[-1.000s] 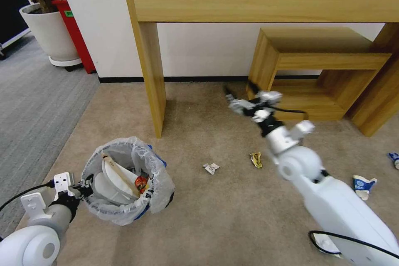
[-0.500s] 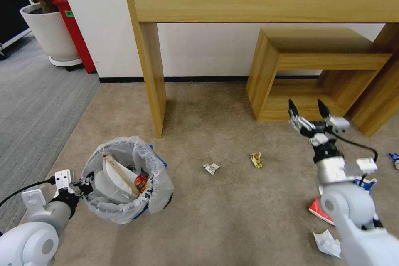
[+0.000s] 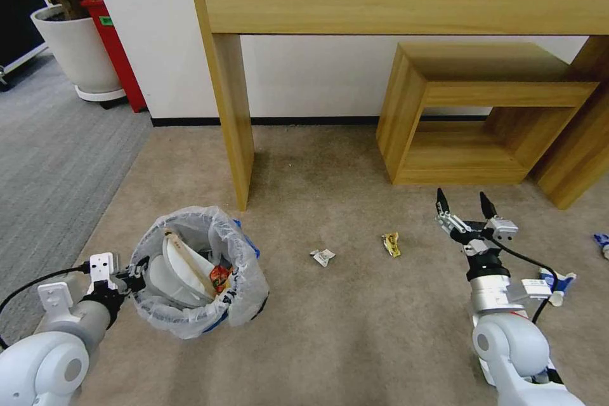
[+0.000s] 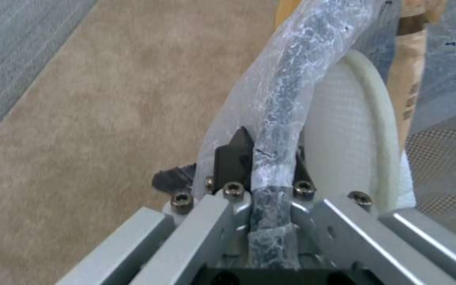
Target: Pick up the trash bin and place the garbage on the floor into it.
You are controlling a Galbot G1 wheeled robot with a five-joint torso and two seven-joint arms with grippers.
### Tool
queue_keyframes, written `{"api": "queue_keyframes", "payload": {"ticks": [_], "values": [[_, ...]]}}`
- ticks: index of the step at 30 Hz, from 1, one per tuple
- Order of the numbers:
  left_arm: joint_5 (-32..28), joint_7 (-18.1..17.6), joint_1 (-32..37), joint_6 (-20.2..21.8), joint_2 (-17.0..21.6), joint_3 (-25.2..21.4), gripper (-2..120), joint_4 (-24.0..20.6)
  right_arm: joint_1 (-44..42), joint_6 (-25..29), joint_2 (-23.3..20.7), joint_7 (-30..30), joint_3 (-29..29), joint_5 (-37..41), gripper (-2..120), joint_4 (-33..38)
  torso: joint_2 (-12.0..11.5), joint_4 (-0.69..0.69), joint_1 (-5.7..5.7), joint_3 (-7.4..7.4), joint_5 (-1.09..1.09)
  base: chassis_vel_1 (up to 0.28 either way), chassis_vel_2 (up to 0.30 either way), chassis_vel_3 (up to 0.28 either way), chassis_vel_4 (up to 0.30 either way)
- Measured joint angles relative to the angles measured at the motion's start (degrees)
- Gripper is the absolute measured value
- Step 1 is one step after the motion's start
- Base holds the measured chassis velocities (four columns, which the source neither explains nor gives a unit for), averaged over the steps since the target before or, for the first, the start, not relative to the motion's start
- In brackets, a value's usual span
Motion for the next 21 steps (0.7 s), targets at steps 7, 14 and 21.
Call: {"api": "queue_keyframes", "payload": {"ticks": [7, 14, 21], "values": [[0.10, 0.02, -0.21, -0.61, -0.23, 0.06, 0, -0.21, -0.77, 1.61, 2.39, 0.72, 0.76, -1.42, 100, -1.24, 0.00, 0.00, 0.00, 0.00, 0.00, 0.000, 0.000, 0.000, 0.000], [0.14, 0.21, -0.69, -1.05, -0.05, 0.44, 0, 1.49, -1.50, 2.25, 4.08, 0.56, 1.39, -1.80, 100, -1.54, 0.00, 0.00, 0.00, 0.00, 0.00, 0.000, 0.000, 0.000, 0.000], [0.21, 0.50, -0.61, -1.31, 0.01, 0.48, 0, 1.86, -1.63, 2.37, 4.94, 0.49, 1.37, -2.41, 100, -1.29, 0.00, 0.00, 0.00, 0.00, 0.00, 0.000, 0.000, 0.000, 0.000]]}}
